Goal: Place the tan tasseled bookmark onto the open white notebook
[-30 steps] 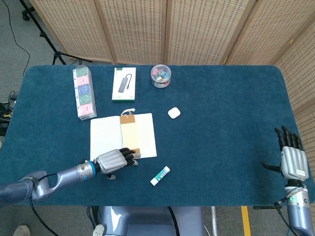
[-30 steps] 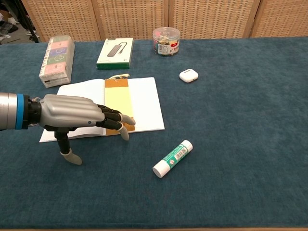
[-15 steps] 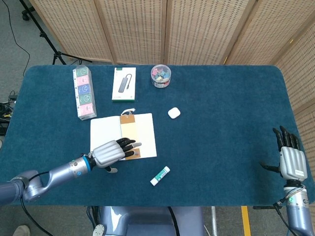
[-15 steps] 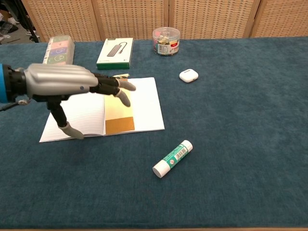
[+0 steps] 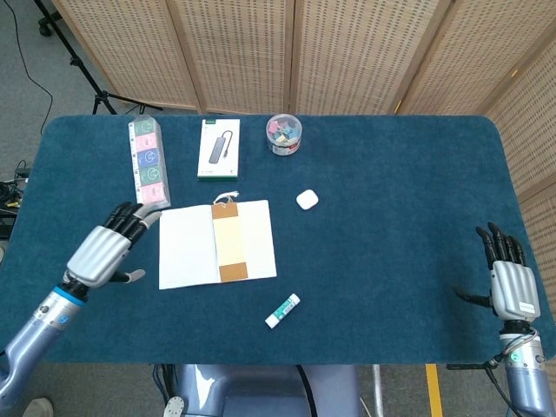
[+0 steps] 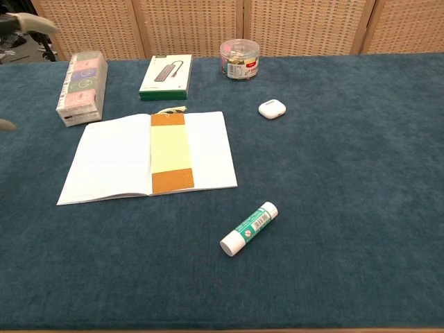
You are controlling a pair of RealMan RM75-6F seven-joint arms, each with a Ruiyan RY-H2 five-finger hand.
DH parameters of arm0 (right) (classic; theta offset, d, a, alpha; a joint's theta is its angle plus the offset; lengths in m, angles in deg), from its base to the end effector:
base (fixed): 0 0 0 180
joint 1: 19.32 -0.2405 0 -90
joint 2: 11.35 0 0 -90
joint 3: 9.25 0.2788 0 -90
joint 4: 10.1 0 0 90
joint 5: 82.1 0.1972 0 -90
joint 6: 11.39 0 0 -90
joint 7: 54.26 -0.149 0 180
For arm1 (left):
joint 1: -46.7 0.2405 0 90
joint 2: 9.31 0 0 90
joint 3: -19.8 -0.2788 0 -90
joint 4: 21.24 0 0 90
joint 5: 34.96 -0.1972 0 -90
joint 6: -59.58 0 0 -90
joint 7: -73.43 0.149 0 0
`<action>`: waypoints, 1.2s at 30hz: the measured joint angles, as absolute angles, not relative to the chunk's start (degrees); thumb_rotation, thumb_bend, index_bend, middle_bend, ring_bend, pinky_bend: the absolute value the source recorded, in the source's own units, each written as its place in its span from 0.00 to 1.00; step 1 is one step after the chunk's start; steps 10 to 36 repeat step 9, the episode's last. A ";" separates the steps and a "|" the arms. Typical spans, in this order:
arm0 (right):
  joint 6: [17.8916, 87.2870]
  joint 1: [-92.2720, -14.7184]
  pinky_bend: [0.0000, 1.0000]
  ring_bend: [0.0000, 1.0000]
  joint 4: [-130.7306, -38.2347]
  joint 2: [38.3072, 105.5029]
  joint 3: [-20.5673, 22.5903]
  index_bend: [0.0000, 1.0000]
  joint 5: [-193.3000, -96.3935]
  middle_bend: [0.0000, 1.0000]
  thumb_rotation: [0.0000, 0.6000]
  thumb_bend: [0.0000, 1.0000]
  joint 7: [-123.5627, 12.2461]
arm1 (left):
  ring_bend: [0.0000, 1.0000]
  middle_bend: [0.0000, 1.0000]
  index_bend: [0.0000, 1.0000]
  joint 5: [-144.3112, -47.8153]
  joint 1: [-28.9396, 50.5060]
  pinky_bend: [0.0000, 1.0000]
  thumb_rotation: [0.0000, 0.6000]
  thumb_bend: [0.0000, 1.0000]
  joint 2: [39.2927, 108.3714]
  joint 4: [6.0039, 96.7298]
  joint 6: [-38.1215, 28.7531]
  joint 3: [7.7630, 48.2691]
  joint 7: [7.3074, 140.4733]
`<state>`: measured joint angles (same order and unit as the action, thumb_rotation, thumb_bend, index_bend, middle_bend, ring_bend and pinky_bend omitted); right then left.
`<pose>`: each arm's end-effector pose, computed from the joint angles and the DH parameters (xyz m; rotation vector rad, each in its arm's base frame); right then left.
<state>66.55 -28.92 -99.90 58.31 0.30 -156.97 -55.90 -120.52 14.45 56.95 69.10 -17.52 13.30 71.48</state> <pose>-0.3333 -0.2355 0.1618 1.2343 -1.0280 0.9500 -0.2442 0.2933 0.1320 -1.8217 -0.7913 -1.0341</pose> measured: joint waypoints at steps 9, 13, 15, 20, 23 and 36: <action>67.57 -28.58 0.00 0.00 -100.60 57.88 -0.33 0.00 -158.84 0.00 1.00 0.00 -56.60 | 0.00 0.00 0.00 -113.93 27.62 0.00 1.00 0.00 60.84 64.25 -27.86 13.92 69.02; 67.57 -28.58 0.00 0.00 -100.60 57.88 -0.33 0.00 -158.84 0.00 1.00 0.00 -56.60 | 0.00 0.00 0.00 -113.93 27.62 0.00 1.00 0.00 60.84 64.25 -27.86 13.92 69.02; 67.57 -28.58 0.00 0.00 -100.60 57.88 -0.33 0.00 -158.84 0.00 1.00 0.00 -56.60 | 0.00 0.00 0.00 -113.93 27.62 0.00 1.00 0.00 60.84 64.25 -27.86 13.92 69.02; 67.57 -28.58 0.00 0.00 -100.60 57.88 -0.33 0.00 -158.84 0.00 1.00 0.00 -56.60 | 0.00 0.00 0.00 -113.93 27.62 0.00 1.00 0.00 60.84 64.25 -27.86 13.92 69.02; 67.57 -28.58 0.00 0.00 -100.60 57.88 -0.33 0.00 -158.84 0.00 1.00 0.00 -56.60 | 0.00 0.00 0.00 -113.93 27.62 0.00 1.00 0.00 60.84 64.25 -27.86 13.92 69.02; 67.57 -28.58 0.00 0.00 -100.60 57.88 -0.33 0.00 -158.84 0.00 1.00 0.00 -56.60 | 0.00 0.00 0.00 -113.93 27.62 0.00 1.00 0.00 60.84 64.25 -27.86 13.92 69.02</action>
